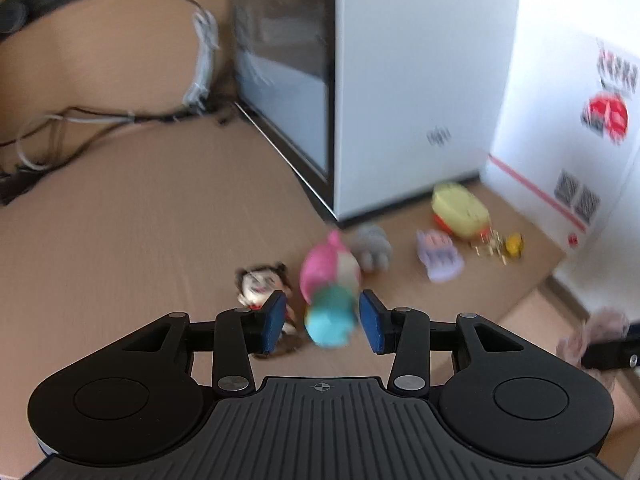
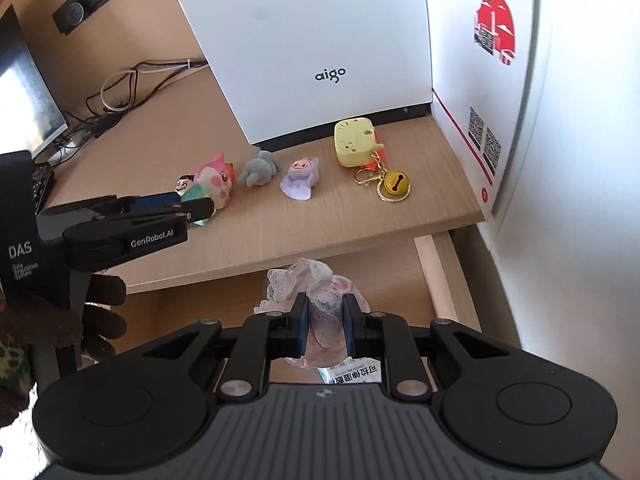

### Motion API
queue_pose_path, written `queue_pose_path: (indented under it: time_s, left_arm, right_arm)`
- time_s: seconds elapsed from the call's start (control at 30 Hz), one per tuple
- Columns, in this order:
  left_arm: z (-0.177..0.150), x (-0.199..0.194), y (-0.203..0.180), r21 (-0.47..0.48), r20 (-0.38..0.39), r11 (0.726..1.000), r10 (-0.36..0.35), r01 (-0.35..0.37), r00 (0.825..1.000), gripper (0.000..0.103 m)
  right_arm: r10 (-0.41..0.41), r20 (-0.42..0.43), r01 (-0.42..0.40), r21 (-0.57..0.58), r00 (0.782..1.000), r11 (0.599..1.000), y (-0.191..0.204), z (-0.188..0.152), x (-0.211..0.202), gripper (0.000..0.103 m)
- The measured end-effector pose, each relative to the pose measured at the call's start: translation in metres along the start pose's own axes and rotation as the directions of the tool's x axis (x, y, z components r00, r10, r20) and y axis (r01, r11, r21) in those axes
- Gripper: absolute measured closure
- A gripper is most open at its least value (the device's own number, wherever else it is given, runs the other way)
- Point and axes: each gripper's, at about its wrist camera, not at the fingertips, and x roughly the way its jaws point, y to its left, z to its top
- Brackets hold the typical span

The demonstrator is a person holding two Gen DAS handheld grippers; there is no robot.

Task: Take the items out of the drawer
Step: 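Release the pink toy beside the doll with the left tool while the right lifts the lace cloth, then set the white-and-pink lace cloth by the PC case and open the right tool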

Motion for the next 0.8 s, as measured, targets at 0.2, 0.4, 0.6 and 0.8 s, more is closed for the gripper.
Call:
queue_pose_path:
  time_s: [0.2,0.4,0.6,0.8]
  left_arm:
    - [-0.004,-0.038,0.035,-0.208,0.074,0.978,0.017,-0.001,0.997,0.058]
    - [-0.045,-0.08,0.056,-0.302,-0.008,0.953,-0.029,0.026,1.0,0.059]
    - [-0.079,-0.1,0.063,-0.36,-0.102,0.93,-0.109,0.066,0.989,0.059]
    - [-0.104,-0.107,0.062,-0.357,-0.229,0.928,-0.199,0.107,0.953,0.059]
  right_arm:
    - [0.015,0.028,-0.015,0.018,1.0,1.0,-0.006,0.01,0.001,0.086]
    - [0.096,0.132,-0.102,0.042,0.987,0.994,-0.001,0.051,0.006,0.086]
    - [0.114,0.188,-0.117,0.005,0.975,0.993,0.015,0.096,0.042,0.086]
    - [0.075,0.136,-0.072,-0.027,0.988,0.997,0.023,0.109,0.09,0.086]
